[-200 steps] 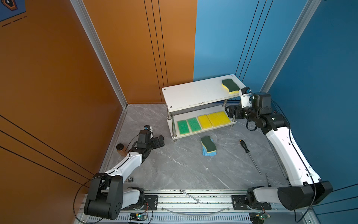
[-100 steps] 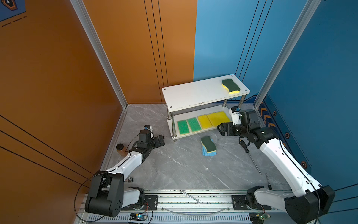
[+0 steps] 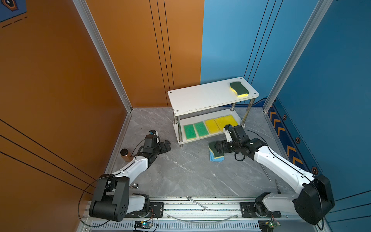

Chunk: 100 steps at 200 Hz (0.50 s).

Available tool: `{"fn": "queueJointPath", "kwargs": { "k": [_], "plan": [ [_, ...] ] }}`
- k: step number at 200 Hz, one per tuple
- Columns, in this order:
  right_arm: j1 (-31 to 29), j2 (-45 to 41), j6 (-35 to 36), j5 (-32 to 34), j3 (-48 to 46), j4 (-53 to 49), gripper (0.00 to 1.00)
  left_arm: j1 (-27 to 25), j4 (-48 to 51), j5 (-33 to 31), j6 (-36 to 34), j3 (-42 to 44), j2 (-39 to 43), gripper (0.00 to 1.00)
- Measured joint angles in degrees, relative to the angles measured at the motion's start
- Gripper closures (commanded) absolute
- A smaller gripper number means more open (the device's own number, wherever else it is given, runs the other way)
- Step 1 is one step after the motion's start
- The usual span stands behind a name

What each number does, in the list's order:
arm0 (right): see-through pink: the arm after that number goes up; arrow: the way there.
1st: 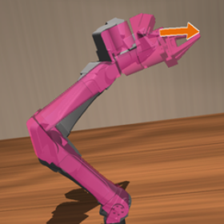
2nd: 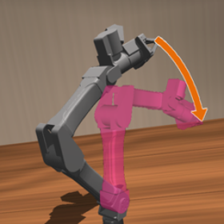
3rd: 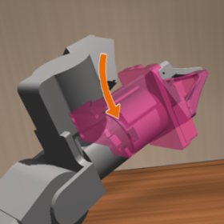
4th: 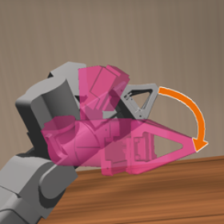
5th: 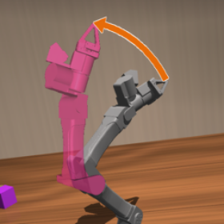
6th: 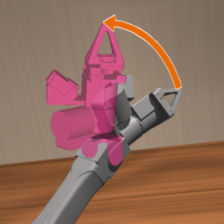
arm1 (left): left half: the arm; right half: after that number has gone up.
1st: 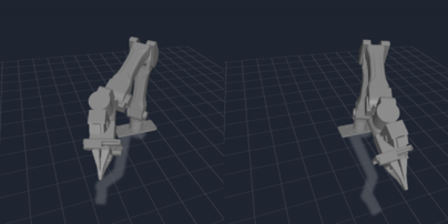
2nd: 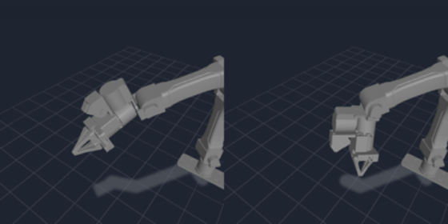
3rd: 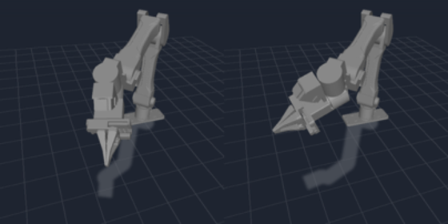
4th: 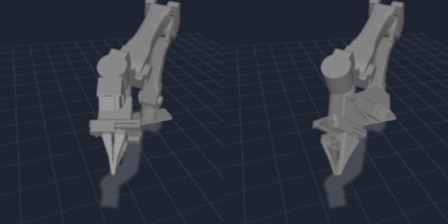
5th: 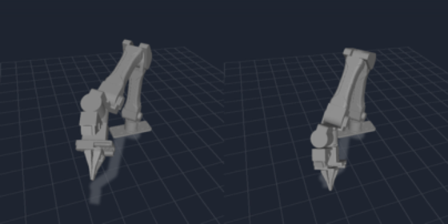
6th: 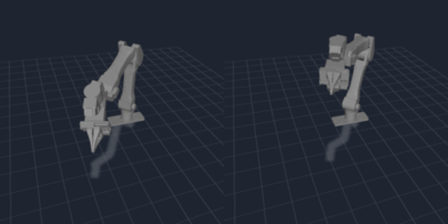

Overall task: Place and organize the cleaning sponges onto the shelf
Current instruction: 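Lower the right gripper onto the stack and grasp the green scouring pad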

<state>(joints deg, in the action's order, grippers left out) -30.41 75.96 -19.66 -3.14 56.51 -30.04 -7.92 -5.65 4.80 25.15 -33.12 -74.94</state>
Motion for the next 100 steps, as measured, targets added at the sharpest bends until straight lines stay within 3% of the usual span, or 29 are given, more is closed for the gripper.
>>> {"fn": "queueJointPath", "kwargs": {
  "k": [100],
  "plan": [
    [-3.78,10.01,-1.42,4.57,-0.22,2.51,0.04,-0.39,0.07,0.02,0.02,-0.68,-0.2,0.02]
  ]
}}
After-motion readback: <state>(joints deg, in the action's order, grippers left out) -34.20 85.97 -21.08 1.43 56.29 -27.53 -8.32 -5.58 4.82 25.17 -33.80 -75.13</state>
